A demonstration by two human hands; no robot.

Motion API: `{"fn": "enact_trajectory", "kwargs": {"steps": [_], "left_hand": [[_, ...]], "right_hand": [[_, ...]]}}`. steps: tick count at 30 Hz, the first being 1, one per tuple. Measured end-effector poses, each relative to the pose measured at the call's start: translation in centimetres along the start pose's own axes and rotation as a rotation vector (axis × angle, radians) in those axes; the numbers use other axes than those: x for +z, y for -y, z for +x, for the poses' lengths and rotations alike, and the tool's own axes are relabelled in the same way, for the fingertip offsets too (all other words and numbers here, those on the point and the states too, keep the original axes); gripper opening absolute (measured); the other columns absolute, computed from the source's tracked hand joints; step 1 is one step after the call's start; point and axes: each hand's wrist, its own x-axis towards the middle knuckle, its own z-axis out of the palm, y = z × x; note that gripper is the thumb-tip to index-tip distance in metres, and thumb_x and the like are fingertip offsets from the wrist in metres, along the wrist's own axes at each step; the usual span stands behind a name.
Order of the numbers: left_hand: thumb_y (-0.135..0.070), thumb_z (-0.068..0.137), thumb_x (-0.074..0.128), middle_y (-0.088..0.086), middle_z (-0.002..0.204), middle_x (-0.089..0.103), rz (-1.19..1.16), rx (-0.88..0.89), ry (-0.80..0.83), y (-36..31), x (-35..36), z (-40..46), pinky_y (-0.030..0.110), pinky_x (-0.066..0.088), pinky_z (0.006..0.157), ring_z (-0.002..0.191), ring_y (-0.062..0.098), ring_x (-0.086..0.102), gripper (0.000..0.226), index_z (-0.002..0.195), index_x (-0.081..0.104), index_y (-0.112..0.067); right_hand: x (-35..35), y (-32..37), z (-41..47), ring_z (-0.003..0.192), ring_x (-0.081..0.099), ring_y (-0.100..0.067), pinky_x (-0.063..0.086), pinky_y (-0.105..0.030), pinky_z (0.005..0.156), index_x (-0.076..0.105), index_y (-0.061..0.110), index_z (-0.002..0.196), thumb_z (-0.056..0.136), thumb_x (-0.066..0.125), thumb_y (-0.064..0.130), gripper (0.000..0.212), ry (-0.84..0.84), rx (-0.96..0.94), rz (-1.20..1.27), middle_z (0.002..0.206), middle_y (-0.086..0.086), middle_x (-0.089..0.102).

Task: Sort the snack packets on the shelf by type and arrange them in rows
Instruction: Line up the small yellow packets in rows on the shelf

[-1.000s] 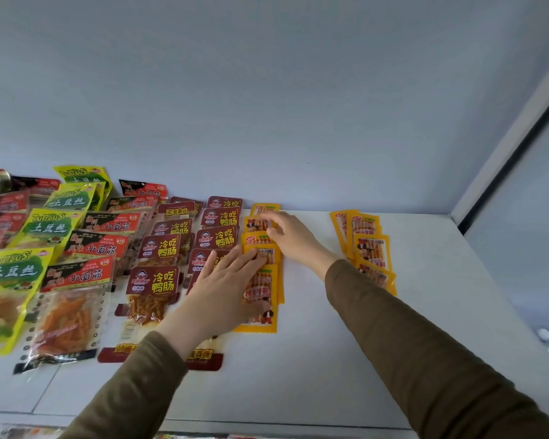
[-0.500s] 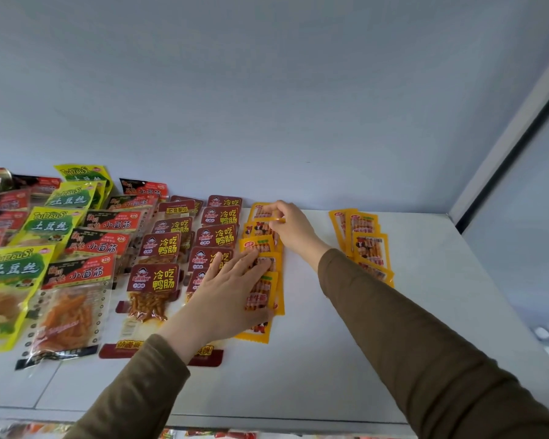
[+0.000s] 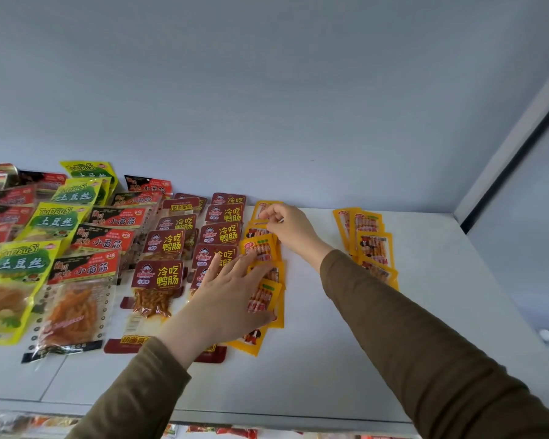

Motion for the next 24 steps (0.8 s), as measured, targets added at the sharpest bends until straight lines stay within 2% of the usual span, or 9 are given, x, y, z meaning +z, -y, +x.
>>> {"fn": "enact_trajectory", "kwargs": {"steps": [3,7,10,12,14,18,22,24], "left_hand": [[-0.074,0.092,0.048,-0.012,0.172,-0.009,0.015,-0.008,0.032,-0.1,0.0,-0.1,0.054,-0.017,0.124,0.159,0.018,-0.01,0.087,0.16,0.002,-0.045],[-0.074,0.091,0.05,-0.014,0.172,-0.007,0.009,0.005,0.046,0.0,-0.1,0.0,0.056,-0.016,0.124,0.159,0.017,-0.011,0.087,0.159,0.003,-0.045],[-0.074,0.09,0.051,-0.014,0.171,-0.006,0.01,0.004,0.043,0.1,0.1,0.2,0.055,-0.017,0.123,0.159,0.018,-0.009,0.088,0.159,0.003,-0.047],[-0.075,0.09,0.051,-0.014,0.171,-0.006,0.013,0.006,0.042,0.2,0.3,0.3,0.054,-0.019,0.122,0.159,0.018,-0.008,0.087,0.158,0.003,-0.048],[-0.075,0.09,0.051,-0.015,0.171,-0.006,0.01,0.006,0.039,0.3,0.5,0.4,0.052,-0.021,0.119,0.159,0.019,-0.007,0.088,0.158,0.003,-0.048],[-0.076,0.089,0.052,-0.015,0.171,-0.005,0.006,0.008,0.033,0.5,0.7,0.6,0.049,-0.023,0.115,0.159,0.02,-0.006,0.089,0.158,0.003,-0.048],[-0.074,0.089,0.052,-0.015,0.171,-0.006,0.009,0.016,0.024,0.5,0.7,0.6,0.048,-0.024,0.115,0.159,0.019,-0.008,0.088,0.158,0.003,-0.047],[-0.074,0.09,0.052,-0.015,0.171,-0.006,0.012,0.016,0.027,0.5,0.6,0.6,0.051,-0.024,0.118,0.159,0.019,-0.008,0.088,0.158,0.004,-0.047]], "right_hand": [[-0.1,-0.2,-0.1,0.088,0.064,-0.012,0.049,-0.026,0.071,0.072,0.025,0.107,0.093,0.062,0.013,0.021,0.024,-0.009,-0.104,0.092,0.009,0.065],[-0.3,-0.3,0.2,0.096,0.066,-0.012,0.054,-0.028,0.08,0.073,0.027,0.104,0.094,0.062,0.016,0.018,0.053,-0.007,-0.136,0.098,0.011,0.067],[-0.5,-0.2,0.7,0.112,0.064,-0.017,0.054,-0.033,0.09,0.069,0.024,0.123,0.102,0.053,0.02,0.027,-0.036,0.014,-0.175,0.123,0.003,0.067],[-0.4,0.1,1.1,0.124,0.06,-0.022,0.05,-0.036,0.1,0.062,0.02,0.137,0.105,0.048,0.024,0.035,-0.005,0.036,-0.257,0.138,-0.003,0.062],[-0.3,0.5,1.6,0.127,0.058,-0.026,0.048,-0.036,0.103,0.061,0.016,0.138,0.106,0.047,0.024,0.036,0.055,0.069,-0.31,0.142,-0.006,0.06],[-0.4,1.3,2.4,0.111,0.064,-0.027,0.051,-0.034,0.088,0.069,0.013,0.114,0.105,0.052,0.026,0.024,0.066,0.124,-0.349,0.125,-0.008,0.069],[-0.5,1.6,3.3,0.103,0.064,-0.028,0.053,-0.037,0.087,0.068,0.01,0.103,0.104,0.055,0.025,0.02,0.094,0.162,-0.274,0.111,-0.008,0.069],[-0.5,1.5,3.6,0.093,0.061,-0.024,0.047,-0.033,0.077,0.063,0.014,0.092,0.103,0.056,0.023,0.016,0.04,0.144,-0.233,0.101,-0.005,0.066]]}}
